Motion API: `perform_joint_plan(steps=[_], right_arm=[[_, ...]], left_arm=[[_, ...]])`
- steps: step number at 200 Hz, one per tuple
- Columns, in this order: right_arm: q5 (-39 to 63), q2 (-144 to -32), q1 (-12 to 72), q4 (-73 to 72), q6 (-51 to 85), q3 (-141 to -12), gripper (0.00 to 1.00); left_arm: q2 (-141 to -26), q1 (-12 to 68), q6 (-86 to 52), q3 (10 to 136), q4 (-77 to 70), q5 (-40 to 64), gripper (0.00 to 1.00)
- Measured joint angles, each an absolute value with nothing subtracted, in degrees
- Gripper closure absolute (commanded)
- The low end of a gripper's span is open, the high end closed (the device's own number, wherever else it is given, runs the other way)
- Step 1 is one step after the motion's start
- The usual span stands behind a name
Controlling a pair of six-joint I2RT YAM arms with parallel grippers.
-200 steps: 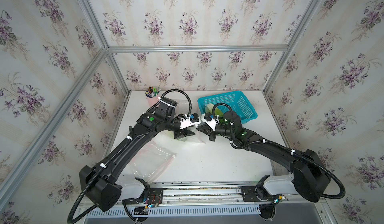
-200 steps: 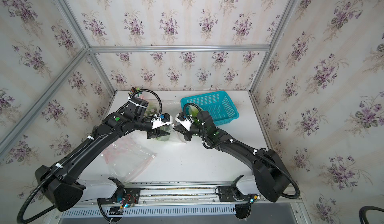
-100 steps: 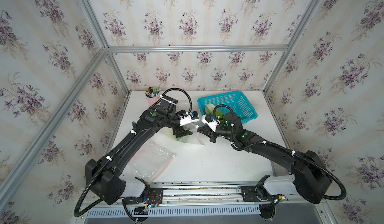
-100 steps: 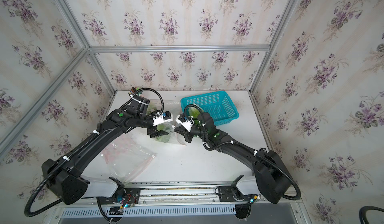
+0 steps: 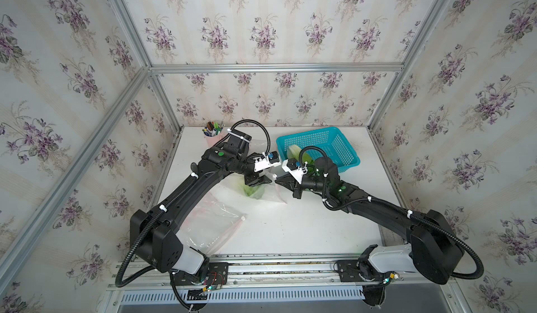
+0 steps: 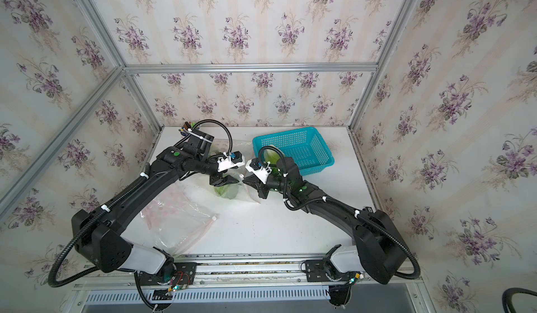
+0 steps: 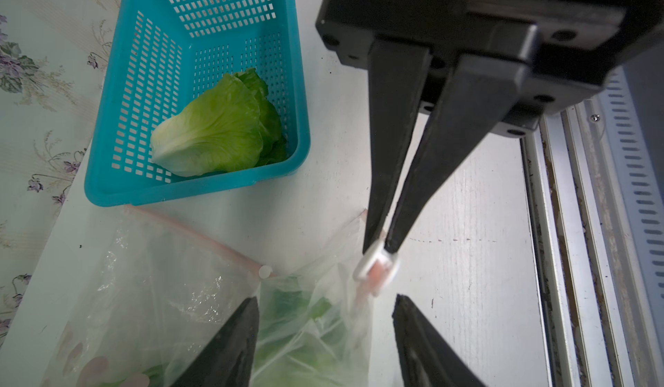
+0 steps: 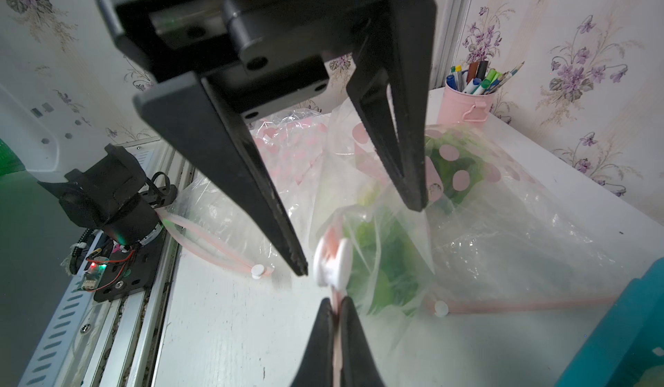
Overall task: Open the zip-top bag and take out the chinese cabbages
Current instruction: Pick up the zipper food storage bag at the center of the board.
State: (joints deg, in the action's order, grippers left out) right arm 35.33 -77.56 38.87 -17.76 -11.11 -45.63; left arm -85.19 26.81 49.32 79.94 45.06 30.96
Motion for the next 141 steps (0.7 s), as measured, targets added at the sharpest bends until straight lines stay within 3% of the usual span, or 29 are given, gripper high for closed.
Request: perform_joint_plan(steps=[20,59,77,101,137,141], right_arm=[[35.3,-77.5,38.9,-17.7,-11.0,-45.6,1.0],[35.3,-77.5,38.9,-17.7,-11.1,-45.6,1.0],[35.1,-77.5,38.9,-17.7,-11.1,-45.6,1.0],[35.1,-77.5,38.9,-17.8,-11.1,-45.6,1.0],[34.9,-77.5,38.9,-17.8,-11.2,-45.6,1.0],[34.9,-77.6,38.9,-17.8,-11.1,-45.6,0.94]], left_arm=[[-85.5,26.7,49.4,80.0,45.4,31.8,0.44],[-85.8,26.3,49.6,80.2,45.8,33.1,0.72],[-86.1,26.3,49.8,80.3,45.9,33.3,0.8],[-86.7,26.3,49.8,80.7,46.2,33.4,1.0],[-87.4,26.3,49.3,81.1,46.4,33.5,1.0],[-87.4,26.3,49.3,81.1,46.5,33.5,1.0]])
